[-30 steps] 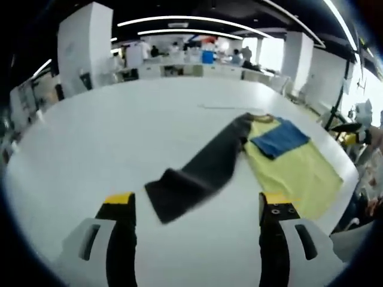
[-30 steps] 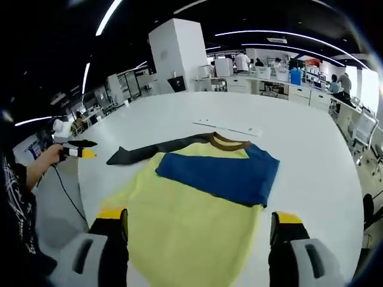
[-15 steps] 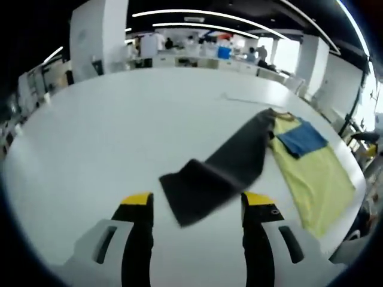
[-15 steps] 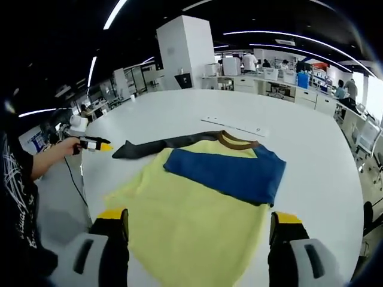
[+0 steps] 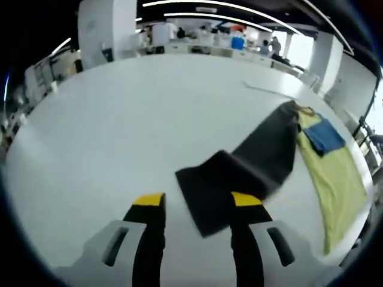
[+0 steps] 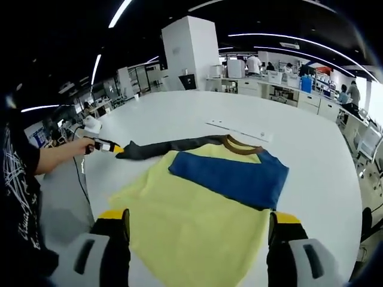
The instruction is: Fold the garment on the visible template until the final outline fits inside the template.
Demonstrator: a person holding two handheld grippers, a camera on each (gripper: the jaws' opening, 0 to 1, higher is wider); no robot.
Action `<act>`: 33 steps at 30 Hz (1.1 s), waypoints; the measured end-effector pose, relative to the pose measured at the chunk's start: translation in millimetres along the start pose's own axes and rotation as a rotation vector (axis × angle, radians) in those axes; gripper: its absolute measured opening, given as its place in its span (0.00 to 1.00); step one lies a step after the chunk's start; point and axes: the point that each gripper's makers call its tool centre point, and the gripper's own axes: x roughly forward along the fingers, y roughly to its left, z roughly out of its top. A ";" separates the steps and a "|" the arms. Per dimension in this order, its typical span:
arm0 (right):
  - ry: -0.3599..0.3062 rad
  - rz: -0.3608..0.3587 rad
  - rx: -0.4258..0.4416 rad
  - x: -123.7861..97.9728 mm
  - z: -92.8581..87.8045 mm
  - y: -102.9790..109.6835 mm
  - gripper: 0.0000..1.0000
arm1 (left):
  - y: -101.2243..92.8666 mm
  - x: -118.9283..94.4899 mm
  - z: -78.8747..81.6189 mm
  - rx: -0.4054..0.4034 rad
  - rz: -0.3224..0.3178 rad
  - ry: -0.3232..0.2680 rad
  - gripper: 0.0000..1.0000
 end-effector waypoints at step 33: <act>0.023 -0.017 -0.016 -13.8 -8.8 3.4 0.99 | 7.6 19.7 7.4 -0.109 0.059 -0.004 0.01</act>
